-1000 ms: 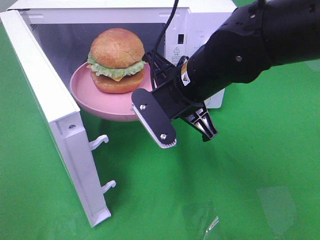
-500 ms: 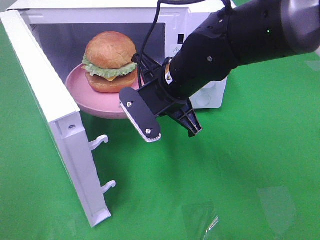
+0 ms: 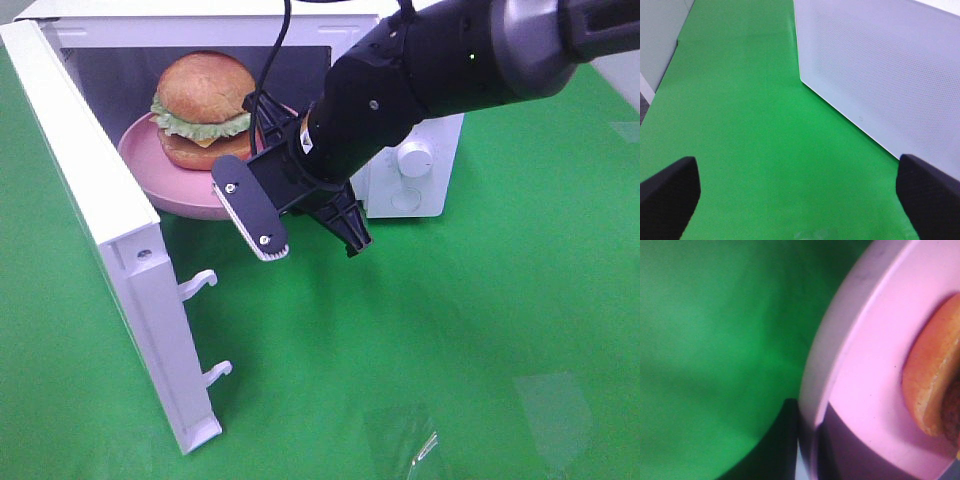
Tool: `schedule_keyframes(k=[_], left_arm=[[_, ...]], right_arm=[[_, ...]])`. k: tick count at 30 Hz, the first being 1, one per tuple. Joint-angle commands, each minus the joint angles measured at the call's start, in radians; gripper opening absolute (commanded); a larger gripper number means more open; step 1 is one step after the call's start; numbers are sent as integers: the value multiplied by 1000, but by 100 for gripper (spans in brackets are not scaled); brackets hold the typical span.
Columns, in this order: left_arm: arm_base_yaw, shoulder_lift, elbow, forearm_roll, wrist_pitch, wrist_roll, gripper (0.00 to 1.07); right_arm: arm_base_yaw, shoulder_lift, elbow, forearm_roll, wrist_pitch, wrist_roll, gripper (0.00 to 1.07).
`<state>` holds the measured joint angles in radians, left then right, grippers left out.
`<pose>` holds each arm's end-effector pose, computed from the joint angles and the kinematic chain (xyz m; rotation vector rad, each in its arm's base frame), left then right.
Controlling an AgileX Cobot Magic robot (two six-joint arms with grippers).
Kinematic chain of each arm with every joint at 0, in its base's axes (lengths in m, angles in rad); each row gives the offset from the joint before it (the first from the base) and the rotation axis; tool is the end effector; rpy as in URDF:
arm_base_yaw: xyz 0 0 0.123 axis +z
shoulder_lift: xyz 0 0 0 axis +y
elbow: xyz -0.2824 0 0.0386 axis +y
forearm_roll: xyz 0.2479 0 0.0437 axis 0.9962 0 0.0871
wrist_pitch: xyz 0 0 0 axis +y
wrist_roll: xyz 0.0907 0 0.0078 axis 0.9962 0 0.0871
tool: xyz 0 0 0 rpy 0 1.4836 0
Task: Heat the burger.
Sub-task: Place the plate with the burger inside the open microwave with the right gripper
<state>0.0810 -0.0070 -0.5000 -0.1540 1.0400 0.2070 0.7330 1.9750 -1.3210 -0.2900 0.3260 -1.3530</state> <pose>-0.0046 -0.0125 0.2796 0.1322 2.0029 0.0005 0.3233 0.2798 0.1814 -2.3080 0.9937 -0.4953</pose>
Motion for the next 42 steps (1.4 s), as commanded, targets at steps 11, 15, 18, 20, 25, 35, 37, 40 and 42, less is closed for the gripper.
schedule_keyframes(k=[11, 15, 18, 20, 25, 35, 37, 40, 42], left_arm=[[0, -22, 3, -2, 0, -4, 100], [0, -22, 3, -2, 0, -4, 100], [0, -22, 3, -1, 0, -4, 100], [0, -22, 3, -1, 0, -4, 100], [0, -22, 3, -1, 0, -4, 100], [0, -22, 3, 4, 0, -4, 100], [0, -22, 3, 4, 0, -7, 100], [0, -22, 3, 9, 0, -10, 100], [0, -22, 3, 10, 0, -11, 100]], right_arm=[[-1, 101, -178, -7, 12, 62, 0], [-1, 144, -255, -26, 61, 116, 0], [-1, 176, -304, -48, 93, 144, 0], [-1, 194, -328, -51, 99, 158, 0], [-1, 224, -378, -61, 105, 203, 0], [-24, 300, -482, -111, 171, 280, 0], [-24, 305, -488, -111, 175, 280, 0], [-33, 323, -511, -112, 180, 291, 1], [-36, 326, -511, -113, 176, 293, 1]])
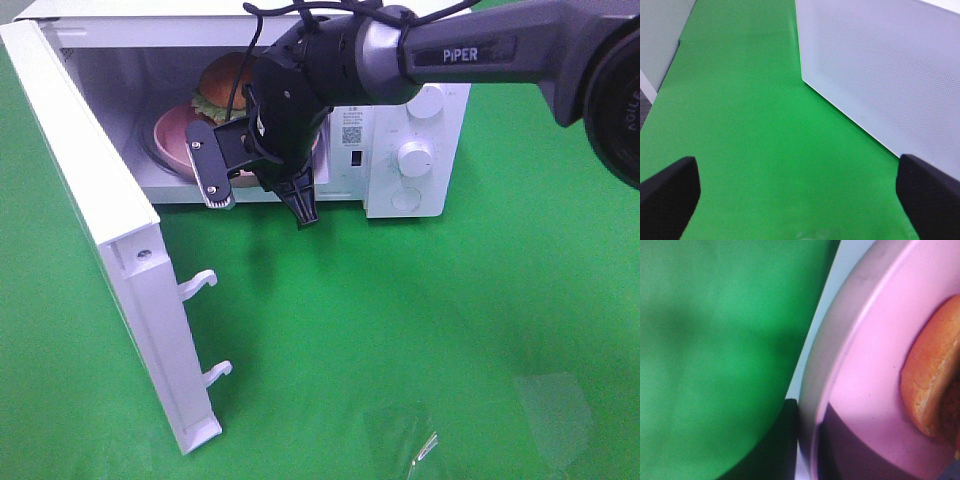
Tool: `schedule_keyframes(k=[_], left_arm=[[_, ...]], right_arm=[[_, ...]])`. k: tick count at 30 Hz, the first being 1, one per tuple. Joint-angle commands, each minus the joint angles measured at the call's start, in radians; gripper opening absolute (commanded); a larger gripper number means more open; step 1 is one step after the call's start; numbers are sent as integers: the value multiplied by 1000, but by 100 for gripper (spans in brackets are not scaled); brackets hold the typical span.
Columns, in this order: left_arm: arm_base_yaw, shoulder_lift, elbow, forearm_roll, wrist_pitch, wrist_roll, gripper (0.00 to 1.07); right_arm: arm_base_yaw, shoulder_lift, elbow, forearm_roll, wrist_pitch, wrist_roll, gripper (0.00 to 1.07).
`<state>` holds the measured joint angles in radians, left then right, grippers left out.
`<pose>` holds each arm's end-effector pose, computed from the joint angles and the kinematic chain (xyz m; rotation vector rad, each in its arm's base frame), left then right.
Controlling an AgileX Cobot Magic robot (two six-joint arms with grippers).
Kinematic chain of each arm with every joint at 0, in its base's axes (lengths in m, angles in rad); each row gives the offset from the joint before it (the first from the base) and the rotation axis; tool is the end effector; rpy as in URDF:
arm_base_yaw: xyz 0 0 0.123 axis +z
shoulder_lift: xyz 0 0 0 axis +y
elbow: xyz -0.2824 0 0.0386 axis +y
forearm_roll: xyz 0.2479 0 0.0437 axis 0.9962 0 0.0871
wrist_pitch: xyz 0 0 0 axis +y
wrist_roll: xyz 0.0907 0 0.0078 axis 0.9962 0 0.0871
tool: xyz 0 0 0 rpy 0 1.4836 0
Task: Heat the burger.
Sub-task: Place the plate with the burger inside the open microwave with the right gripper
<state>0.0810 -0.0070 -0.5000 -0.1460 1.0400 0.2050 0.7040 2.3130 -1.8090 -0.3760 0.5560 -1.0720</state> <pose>-0.0046 -0.0118 0.2795 0.1299 2.0040 0.0087 0.4002 0.3166 0.1513 -2.1839 1.3477 -0.5193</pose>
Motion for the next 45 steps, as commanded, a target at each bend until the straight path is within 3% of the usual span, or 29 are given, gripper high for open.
schedule_keyframes(k=[1, 33, 45], left_arm=[[0, -22, 3, 2, 0, -9, 100], [0, -22, 3, 8, 0, -13, 100], [0, -22, 3, 8, 0, -13, 100]], right_arm=[[-7, -12, -23, -27, -54, 12, 1], [-16, 9, -33, -41, -160, -39, 6], [-16, 13, -32, 6, -164, -39, 21]])
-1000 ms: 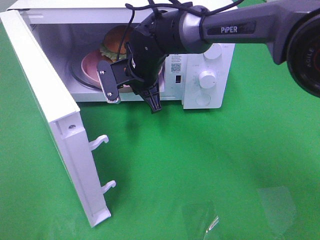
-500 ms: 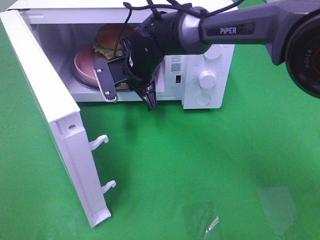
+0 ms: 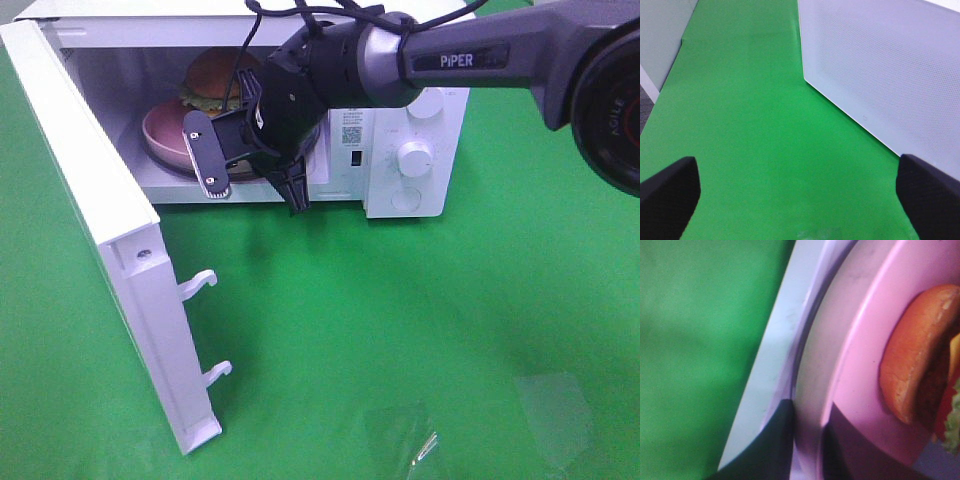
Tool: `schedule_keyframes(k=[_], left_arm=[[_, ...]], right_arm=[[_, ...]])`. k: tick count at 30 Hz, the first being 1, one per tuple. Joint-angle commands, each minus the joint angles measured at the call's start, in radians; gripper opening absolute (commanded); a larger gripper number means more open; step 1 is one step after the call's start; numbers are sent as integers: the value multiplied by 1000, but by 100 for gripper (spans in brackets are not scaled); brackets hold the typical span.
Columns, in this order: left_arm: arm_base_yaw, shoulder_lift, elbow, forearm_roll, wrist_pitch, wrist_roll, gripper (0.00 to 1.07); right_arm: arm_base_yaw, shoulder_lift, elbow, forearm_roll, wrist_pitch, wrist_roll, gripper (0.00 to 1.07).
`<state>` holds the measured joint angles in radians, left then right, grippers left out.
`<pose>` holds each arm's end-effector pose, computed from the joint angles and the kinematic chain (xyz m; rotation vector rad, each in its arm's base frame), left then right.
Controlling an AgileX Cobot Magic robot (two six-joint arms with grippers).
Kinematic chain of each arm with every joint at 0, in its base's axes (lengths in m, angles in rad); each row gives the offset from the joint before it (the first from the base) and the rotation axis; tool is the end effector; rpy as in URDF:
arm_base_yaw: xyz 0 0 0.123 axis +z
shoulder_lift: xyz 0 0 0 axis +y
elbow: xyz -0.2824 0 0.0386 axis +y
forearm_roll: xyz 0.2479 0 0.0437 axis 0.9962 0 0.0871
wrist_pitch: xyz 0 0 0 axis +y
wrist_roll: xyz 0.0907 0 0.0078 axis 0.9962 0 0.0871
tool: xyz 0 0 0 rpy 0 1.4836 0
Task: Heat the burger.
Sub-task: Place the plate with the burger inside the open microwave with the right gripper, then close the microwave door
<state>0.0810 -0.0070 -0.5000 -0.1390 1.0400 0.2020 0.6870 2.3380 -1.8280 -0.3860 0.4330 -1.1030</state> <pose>-0.0046 -0.0113 0.2795 0.1267 2.0050 0.0150 0.4129 0.3201 0.1504 -2.1198 1.2422 -0.5402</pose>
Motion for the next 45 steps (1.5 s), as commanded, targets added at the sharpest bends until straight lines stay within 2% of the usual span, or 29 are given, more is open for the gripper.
schedule_keyframes(k=[1, 7, 12, 19, 25, 29, 34, 35, 36, 38, 40, 45], left_arm=[[0, -22, 3, 1, 0, -10, 100], [0, -22, 3, 1, 0, -10, 100], [0, -22, 3, 1, 0, -10, 100], [0, -22, 3, 1, 0, -10, 100], [0, -22, 3, 1, 0, -10, 100], [0, -22, 3, 1, 0, -10, 100], [0, -22, 3, 1, 0, -10, 100], [0, -22, 3, 1, 0, -10, 100], [0, -22, 3, 1, 0, -10, 100], [0, -22, 3, 1, 0, -10, 100], [0, -22, 3, 1, 0, -10, 100], [0, -22, 3, 1, 0, -10, 100]], right_arm=[[1, -12, -13, 17, -39, -8, 25], [1, -16, -12, 25, -43, -8, 35], [1, -20, -6, 40, -43, -2, 35], [1, -68, 89, 38, -100, -2, 36], [1, -124, 161, 38, -120, 0, 40], [1, -177, 227, 38, -121, 2, 47], [1, -202, 250, 38, -146, 16, 52], [1, -216, 266, 39, -151, 36, 56], [1, -216, 266, 39, -151, 36, 56], [2, -253, 305, 40, -149, 51, 66], [2, -278, 329, 40, -150, 51, 70], [2, -315, 371, 40, -151, 55, 73]])
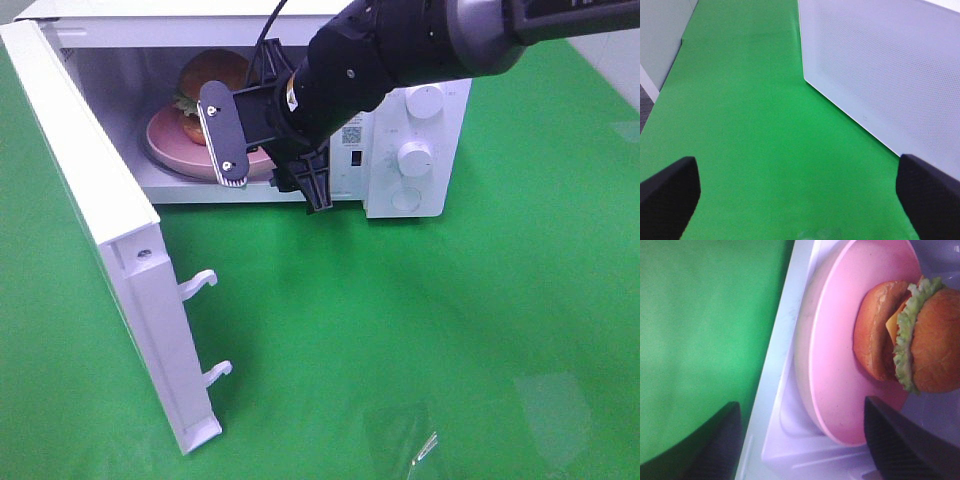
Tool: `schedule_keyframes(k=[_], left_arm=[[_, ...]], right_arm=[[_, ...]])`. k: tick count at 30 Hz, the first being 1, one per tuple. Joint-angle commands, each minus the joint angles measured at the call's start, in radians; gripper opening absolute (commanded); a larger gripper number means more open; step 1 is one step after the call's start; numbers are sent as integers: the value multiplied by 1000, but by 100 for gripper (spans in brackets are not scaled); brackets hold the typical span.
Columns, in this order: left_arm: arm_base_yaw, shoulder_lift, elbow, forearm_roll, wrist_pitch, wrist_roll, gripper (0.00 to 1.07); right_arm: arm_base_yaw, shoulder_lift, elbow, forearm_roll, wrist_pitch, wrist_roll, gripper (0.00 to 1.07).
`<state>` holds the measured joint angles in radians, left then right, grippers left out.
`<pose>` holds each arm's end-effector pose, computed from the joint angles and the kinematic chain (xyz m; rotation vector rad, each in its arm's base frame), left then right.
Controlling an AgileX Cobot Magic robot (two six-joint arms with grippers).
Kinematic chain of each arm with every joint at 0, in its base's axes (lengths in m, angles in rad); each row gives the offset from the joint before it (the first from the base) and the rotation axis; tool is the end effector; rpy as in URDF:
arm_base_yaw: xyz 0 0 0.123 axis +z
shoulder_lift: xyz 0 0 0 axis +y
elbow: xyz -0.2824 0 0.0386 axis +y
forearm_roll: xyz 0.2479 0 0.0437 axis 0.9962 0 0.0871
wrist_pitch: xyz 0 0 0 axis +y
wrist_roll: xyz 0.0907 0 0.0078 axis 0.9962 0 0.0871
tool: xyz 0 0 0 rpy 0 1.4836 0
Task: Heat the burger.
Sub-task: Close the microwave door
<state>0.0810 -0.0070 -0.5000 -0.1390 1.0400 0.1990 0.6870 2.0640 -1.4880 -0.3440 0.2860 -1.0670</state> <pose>-0.0046 -0.0113 0.2795 0.1237 2.0052 0.0131 0.3651 0.2882 0.1927 -2.0240 1.2375 -0.4609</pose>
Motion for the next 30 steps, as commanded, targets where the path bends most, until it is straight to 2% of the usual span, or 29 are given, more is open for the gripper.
schedule_keyframes(k=[1, 15, 17, 21, 24, 27, 30], left_arm=[[0, -22, 3, 1, 0, -7, 100], [0, -22, 3, 1, 0, -7, 100], [0, -22, 3, 1, 0, -7, 100], [0, -22, 3, 1, 0, -7, 100], [0, -22, 3, 1, 0, -7, 100], [0, -22, 3, 1, 0, -7, 100], [0, -22, 3, 1, 0, -7, 100]], right_arm=[[2, -65, 63, -2, -4, 44, 72], [2, -311, 323, 51, -26, 318, 72], [2, -311, 323, 51, -26, 318, 72], [2, -421, 413, 59, -20, 528, 72], [2, -458, 436, 87, -20, 610, 72], [2, -542, 477, 149, -1, 793, 72], [2, -587, 490, 154, 37, 878, 72]])
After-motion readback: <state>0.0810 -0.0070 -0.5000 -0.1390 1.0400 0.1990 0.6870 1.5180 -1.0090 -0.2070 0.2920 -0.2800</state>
